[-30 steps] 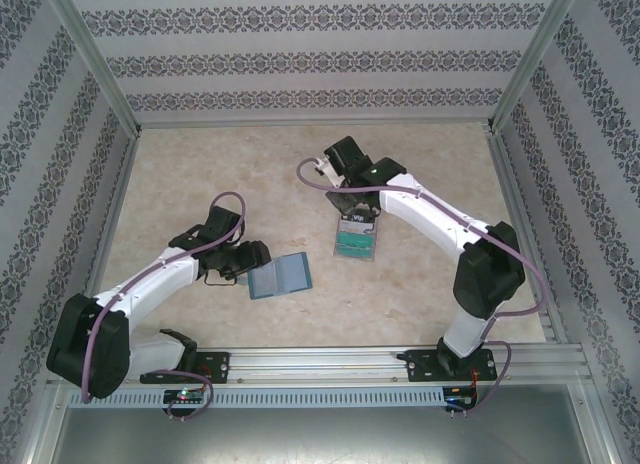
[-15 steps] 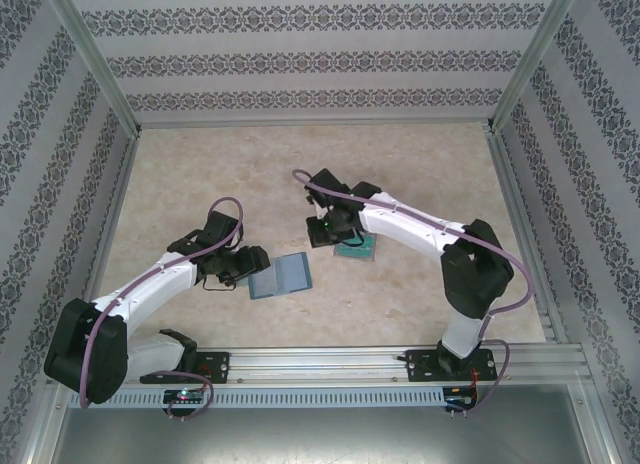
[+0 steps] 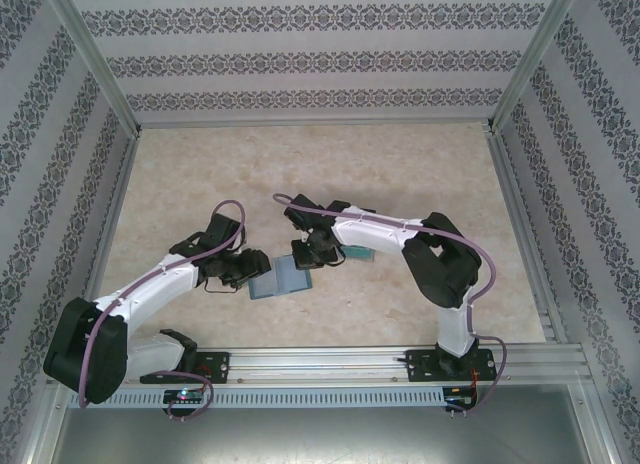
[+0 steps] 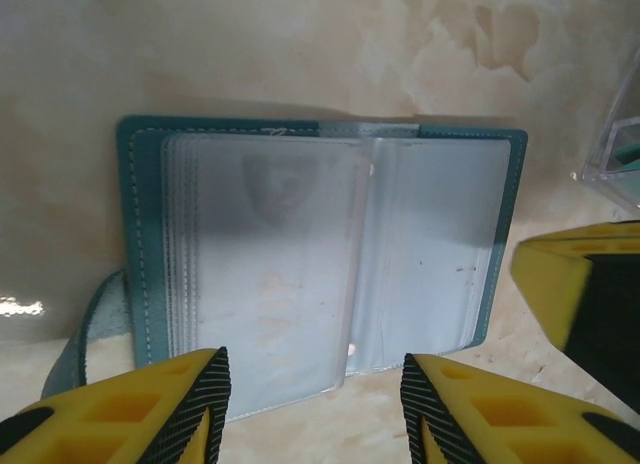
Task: Take the credit cards out of the card holder
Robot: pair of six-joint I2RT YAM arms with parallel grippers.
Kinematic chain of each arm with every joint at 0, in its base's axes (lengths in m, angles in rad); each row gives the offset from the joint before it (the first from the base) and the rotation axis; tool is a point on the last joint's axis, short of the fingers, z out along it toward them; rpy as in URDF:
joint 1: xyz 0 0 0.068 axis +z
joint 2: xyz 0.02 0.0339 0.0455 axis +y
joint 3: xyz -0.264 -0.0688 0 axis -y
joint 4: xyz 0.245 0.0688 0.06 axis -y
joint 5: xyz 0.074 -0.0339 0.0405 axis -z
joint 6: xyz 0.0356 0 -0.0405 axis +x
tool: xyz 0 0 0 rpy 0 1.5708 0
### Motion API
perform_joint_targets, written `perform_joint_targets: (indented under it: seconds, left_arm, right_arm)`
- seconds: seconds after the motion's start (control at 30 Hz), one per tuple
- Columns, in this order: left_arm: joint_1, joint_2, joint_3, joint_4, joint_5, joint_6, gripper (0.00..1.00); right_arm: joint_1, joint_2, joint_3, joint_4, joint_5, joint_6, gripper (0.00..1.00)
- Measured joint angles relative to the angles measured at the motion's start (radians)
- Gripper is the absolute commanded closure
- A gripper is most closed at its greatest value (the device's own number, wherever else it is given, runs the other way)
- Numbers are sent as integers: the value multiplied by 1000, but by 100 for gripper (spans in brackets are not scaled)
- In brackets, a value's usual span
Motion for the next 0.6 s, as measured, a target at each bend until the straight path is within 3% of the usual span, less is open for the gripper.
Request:
perform_joint_targets:
  seconds: [0.6]
  left_arm:
    - [-17,79,-6,18,-22,-2,57]
  right_arm:
    - [0,24,-35,24,-4,6,98]
